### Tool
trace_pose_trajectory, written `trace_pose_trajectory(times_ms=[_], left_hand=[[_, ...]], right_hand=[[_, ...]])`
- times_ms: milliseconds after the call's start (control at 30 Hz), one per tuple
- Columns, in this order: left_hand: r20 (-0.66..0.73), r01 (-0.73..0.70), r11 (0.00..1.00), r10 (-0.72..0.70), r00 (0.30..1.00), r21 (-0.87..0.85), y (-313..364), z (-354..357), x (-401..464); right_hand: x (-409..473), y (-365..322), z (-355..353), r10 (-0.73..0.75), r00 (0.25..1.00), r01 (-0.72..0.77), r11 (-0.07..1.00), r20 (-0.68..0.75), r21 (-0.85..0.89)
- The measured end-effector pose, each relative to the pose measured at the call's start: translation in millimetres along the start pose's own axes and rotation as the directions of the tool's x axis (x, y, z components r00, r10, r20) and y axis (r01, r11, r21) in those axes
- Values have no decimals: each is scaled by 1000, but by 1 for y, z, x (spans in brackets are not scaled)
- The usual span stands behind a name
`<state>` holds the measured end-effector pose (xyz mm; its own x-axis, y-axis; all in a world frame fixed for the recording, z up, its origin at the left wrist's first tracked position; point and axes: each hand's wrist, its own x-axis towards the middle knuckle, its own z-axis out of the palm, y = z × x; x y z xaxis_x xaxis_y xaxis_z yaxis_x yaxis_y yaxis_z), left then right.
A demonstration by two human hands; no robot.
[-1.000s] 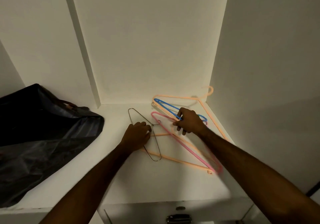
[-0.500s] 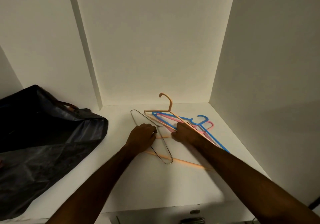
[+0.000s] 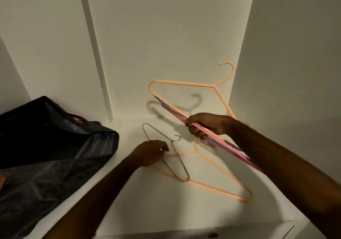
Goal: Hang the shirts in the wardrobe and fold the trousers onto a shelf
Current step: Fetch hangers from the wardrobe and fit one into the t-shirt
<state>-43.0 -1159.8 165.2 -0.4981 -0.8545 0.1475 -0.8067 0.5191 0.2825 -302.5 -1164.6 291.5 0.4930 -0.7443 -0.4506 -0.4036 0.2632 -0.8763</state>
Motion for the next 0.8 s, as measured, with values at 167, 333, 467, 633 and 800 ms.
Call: trace_pose_trajectory(times_ms=[167, 333, 467, 633, 800], left_hand=[[45, -31, 987, 24, 999, 158, -20, -9, -12], [-13, -26, 958, 31, 999, 286, -23, -8, -10], [-61, -119, 881, 165, 984, 457, -18, -15, -8], [-46, -287, 782, 373, 927, 553, -11, -10, -3], [-321, -325, 810, 513, 796, 488, 26, -12, 7]], right_hand=[[-4, -22, -13, -196, 975, 175, 968, -103, -179], [8, -17, -6, -191, 929, 114, 963, -317, -246], [28, -6, 15, -140, 919, 17, 948, -368, -319], [49, 8, 47, -58, 941, -23, 972, -333, -233], [53, 9, 58, 55, 982, -78, 990, -182, -121]])
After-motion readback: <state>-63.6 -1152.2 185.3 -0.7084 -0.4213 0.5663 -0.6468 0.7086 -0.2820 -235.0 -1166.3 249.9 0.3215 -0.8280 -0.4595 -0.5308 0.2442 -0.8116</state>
